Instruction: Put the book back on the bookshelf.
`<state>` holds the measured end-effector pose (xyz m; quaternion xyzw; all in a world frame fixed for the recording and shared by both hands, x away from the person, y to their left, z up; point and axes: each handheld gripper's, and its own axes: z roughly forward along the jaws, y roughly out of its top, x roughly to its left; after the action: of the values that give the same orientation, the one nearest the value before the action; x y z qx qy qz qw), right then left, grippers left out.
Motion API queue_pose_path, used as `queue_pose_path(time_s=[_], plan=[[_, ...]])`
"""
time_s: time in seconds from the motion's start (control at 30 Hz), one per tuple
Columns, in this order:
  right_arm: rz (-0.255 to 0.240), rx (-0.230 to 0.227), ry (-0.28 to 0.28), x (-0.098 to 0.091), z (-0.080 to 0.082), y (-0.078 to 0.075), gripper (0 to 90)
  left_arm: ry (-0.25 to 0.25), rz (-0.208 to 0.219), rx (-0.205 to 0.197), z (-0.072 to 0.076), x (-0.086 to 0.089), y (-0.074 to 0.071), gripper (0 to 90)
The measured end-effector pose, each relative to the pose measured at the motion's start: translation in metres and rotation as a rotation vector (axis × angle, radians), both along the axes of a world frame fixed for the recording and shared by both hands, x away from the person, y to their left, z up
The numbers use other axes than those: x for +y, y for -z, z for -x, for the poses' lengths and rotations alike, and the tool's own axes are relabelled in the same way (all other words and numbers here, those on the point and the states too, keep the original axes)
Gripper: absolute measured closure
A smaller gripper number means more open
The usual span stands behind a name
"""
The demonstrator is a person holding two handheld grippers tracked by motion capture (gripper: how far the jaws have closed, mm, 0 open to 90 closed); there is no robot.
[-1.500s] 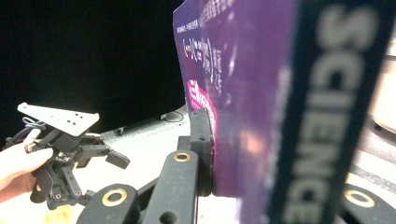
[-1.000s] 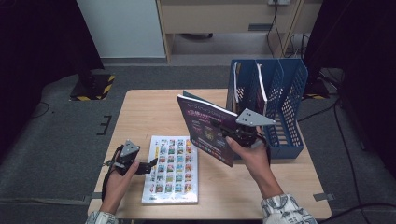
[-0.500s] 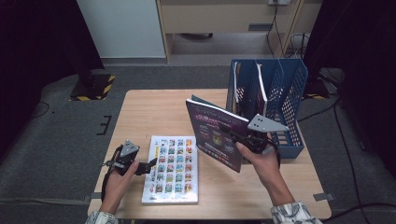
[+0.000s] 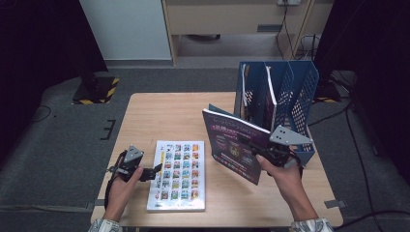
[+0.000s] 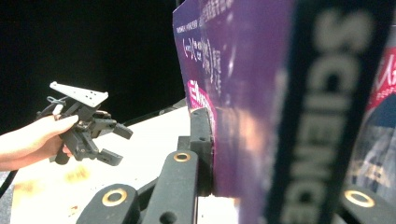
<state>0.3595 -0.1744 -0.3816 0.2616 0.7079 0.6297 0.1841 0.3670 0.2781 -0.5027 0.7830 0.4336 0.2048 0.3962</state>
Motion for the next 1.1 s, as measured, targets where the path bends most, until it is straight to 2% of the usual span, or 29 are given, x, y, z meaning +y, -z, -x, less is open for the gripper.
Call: queue_pose_path(time_s=[0.43,1.1], plan=[[-0.002,-0.010,0.011,-0.024,0.017,-0.002,84.1,-0.003,-0.006,-0.002,0.001,0.001,0.000,4.7],[-0.011,0.004,0.057,-0.063,0.041,0.001,84.1,-0.006,-0.013,-0.004,0.001,0.000,0.001,4.6]])
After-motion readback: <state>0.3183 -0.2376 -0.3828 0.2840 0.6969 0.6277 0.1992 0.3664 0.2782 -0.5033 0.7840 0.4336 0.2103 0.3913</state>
